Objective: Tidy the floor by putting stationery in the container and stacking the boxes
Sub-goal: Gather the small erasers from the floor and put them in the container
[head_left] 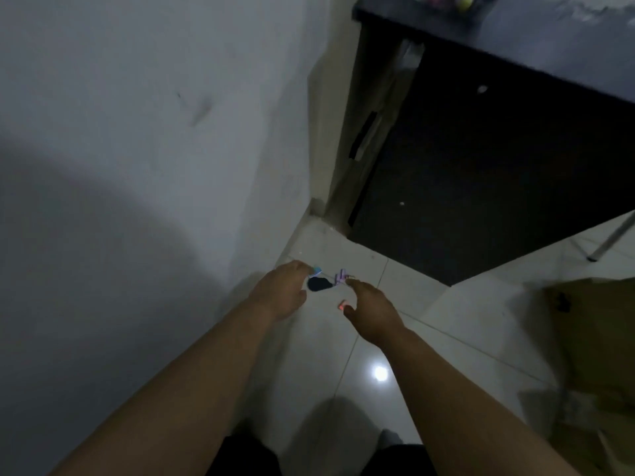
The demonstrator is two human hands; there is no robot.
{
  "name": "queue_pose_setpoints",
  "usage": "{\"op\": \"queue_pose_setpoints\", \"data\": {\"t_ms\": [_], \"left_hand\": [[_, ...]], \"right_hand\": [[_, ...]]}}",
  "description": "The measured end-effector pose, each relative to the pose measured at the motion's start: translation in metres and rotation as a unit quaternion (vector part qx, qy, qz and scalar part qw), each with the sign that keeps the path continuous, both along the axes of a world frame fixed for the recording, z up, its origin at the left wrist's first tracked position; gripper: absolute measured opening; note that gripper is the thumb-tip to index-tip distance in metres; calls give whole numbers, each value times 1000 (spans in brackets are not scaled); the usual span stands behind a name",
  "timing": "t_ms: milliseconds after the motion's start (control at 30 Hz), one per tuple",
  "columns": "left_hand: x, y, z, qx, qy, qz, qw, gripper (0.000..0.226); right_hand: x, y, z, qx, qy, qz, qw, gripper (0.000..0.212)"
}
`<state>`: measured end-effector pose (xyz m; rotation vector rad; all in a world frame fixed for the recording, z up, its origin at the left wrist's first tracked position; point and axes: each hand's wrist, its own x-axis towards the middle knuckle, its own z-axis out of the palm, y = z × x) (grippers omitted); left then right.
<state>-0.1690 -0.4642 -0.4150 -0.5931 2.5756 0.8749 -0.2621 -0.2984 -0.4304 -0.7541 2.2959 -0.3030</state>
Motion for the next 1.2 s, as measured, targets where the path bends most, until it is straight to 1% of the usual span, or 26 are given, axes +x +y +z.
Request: {"op": "queue_pose_setpoints", "data": {"t_ms": [167,300,433,600,733,833,967,1067,1133,1200], "left_hand": [[-15,3,-118,-17,17,-7,1000,47],[-34,6,-209,-29,39,-20,999,46],[-61,5,-282,-37,49,-17,998,42],[-97,8,-345,-53,75,-30,995,41],[-119,16,-372,-58,79,-30,995,28],[-133,23,-391,-55,73,-30,995,27],[-143,28,-408,-61,73,-75,993,47],[-154,27,-411,-43,64,-93,993,69],[-161,26,-412,-70,51,-123,989,79],[-164,24,-414,-76,39,-143,986,77]], "right_hand": [[-20,7,-116,8,46,30,998,54],[-38,4,-206,13,82,57,995,61],[-57,-4,-283,29,100,53,993,60],[-75,-7,-353,12,89,81,993,56],[-80,-5,-381,-13,115,124,986,41],[-83,3,-398,-5,152,157,976,37],[-85,12,-410,-10,183,177,967,30],[-86,11,-414,-23,200,200,959,27],[-87,7,-415,-54,213,167,961,22],[-94,4,-411,-90,224,92,966,18]]}}
